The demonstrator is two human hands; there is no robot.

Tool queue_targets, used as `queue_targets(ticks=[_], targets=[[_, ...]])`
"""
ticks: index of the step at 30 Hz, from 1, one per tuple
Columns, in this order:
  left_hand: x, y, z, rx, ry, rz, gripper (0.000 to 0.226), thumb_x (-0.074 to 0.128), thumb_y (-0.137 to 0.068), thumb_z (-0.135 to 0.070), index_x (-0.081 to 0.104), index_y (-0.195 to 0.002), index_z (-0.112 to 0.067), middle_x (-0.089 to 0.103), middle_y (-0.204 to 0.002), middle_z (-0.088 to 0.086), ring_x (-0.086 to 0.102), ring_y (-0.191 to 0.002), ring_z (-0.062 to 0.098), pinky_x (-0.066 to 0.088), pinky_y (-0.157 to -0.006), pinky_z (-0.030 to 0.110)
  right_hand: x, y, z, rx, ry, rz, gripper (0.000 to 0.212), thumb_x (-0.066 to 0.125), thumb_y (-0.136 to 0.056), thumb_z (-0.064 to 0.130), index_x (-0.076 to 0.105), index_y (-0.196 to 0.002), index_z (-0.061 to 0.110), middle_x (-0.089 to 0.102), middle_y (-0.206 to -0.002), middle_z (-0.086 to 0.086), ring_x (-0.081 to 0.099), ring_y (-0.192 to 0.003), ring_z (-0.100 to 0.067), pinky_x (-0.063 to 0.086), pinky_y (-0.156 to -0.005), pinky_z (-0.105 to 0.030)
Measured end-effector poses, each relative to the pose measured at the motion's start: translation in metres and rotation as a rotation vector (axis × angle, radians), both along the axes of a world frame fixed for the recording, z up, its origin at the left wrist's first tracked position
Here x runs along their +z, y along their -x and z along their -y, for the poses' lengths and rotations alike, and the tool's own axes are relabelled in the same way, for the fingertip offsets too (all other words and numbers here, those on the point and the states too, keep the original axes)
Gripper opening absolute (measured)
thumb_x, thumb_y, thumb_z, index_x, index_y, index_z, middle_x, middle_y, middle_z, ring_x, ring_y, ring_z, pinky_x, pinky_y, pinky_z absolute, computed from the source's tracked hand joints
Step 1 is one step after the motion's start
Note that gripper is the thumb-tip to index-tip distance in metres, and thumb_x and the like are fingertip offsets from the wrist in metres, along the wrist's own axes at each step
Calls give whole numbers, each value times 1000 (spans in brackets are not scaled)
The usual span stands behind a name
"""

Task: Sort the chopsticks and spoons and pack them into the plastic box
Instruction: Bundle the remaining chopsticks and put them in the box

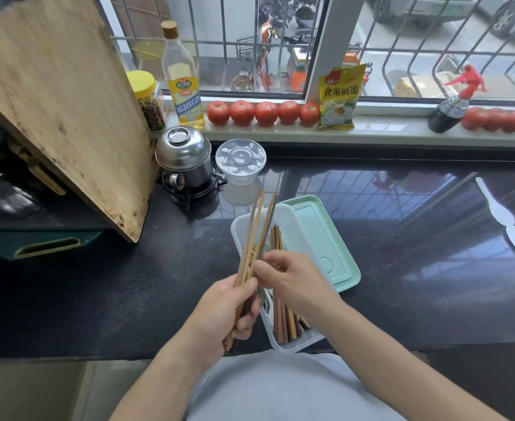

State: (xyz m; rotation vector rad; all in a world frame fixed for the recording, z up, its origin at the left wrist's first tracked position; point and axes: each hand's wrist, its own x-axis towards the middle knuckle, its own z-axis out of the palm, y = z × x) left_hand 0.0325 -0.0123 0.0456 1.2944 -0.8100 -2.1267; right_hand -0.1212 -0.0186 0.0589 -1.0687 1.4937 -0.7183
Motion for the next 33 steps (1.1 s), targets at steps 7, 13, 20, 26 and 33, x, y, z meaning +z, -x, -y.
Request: queue_targets(ticks=[7, 13, 20, 26, 33], targets=[[-10, -4, 4, 136, 18, 240, 27, 44, -110, -25, 66, -117, -10, 67, -74, 8, 53, -48, 16, 39, -42, 25, -7, 37, 23, -372, 125, -286, 30, 53, -101, 28, 63, -80, 9, 70, -72, -10, 67, -63, -29, 57, -59, -42], [-11, -7, 8, 244, -7, 174, 30, 45, -110, -31, 67, -120, -14, 49, -63, 1, 30, -42, 9, 25, -37, 23, -52, 23, 22, 158, -81, -828, 29, 49, -99, 27, 68, -90, 8, 67, -86, -12, 63, -82, -35, 53, -70, -37], [-4, -5, 1, 166, 24, 88, 24, 41, -111, -16, 58, -116, -1, 57, -66, 8, 35, -40, 12, 23, -39, 20, -35, 16, 15, 92, 76, -755, 31, 49, -101, 42, 68, -98, 17, 70, -90, -1, 64, -86, -25, 53, -78, -38], [5, 3, -3, -44, 39, 1, 28, 43, -110, -21, 59, -110, 1, 64, -76, 12, 45, -42, 17, 28, -41, 23, -7, -4, 0, -145, 16, 106, 28, 62, -95, 24, 69, -84, -1, 63, -70, -15, 59, -66, -16, 50, -67, -33], [-17, -5, 2, 166, 41, 336, 28, 42, -111, -31, 64, -118, -15, 41, -59, -1, 24, -42, 8, 20, -40, 21, -15, 47, 27, -150, 76, -552, 36, 52, -99, 35, 62, -75, 10, 66, -70, -9, 63, -67, -29, 54, -61, -42]])
